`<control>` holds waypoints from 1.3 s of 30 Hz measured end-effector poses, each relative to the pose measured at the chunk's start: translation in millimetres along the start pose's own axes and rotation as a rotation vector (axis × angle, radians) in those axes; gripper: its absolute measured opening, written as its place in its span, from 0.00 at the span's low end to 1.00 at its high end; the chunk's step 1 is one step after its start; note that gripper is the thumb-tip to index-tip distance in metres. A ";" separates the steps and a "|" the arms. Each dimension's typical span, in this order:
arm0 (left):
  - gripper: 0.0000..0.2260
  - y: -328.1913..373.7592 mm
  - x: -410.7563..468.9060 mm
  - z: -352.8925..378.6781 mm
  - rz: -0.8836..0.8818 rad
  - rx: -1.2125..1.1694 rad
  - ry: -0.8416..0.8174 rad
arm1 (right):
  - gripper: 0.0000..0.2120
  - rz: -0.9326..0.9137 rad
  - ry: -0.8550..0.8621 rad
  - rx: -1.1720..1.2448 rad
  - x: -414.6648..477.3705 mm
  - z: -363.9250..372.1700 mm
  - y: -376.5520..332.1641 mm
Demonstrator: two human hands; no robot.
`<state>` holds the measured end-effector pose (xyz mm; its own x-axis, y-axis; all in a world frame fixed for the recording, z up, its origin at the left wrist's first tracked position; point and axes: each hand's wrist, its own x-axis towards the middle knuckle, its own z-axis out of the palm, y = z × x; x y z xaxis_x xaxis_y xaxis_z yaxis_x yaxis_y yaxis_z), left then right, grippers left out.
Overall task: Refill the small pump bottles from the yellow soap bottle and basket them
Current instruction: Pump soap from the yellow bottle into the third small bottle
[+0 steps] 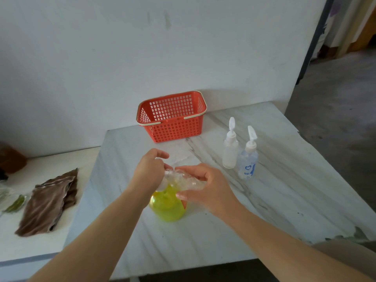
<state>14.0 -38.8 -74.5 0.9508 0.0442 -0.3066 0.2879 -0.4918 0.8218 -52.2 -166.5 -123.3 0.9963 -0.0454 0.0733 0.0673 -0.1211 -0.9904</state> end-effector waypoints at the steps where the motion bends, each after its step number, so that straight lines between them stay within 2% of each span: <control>1: 0.16 1.2 -1.3 0.0 -0.001 -0.005 0.004 | 0.22 -0.006 -0.002 -0.003 0.1 -0.8 -0.5; 15: 0.17 3.3 -4.9 -0.7 0.053 0.024 0.000 | 0.24 -0.034 0.003 -0.021 -1.0 -1.1 3.4; 26: 0.16 3.8 -7.7 1.2 0.055 0.015 0.036 | 0.22 -0.038 0.002 -0.042 -1.0 -0.8 2.1; 32: 0.14 7.8 -8.5 -2.0 0.152 -0.036 0.057 | 0.23 -0.052 -0.012 -0.047 1.3 -4.4 -1.7; 39: 0.17 3.3 -4.6 -0.5 0.098 0.019 -0.014 | 0.25 -0.038 -0.010 -0.053 1.4 -3.4 5.0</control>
<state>10.7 -40.2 -70.1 0.9725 -0.0171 -0.2323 0.1915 -0.5093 0.8390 -50.6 -170.6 -127.8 0.9936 -0.0300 0.1092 0.1024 -0.1745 -0.9793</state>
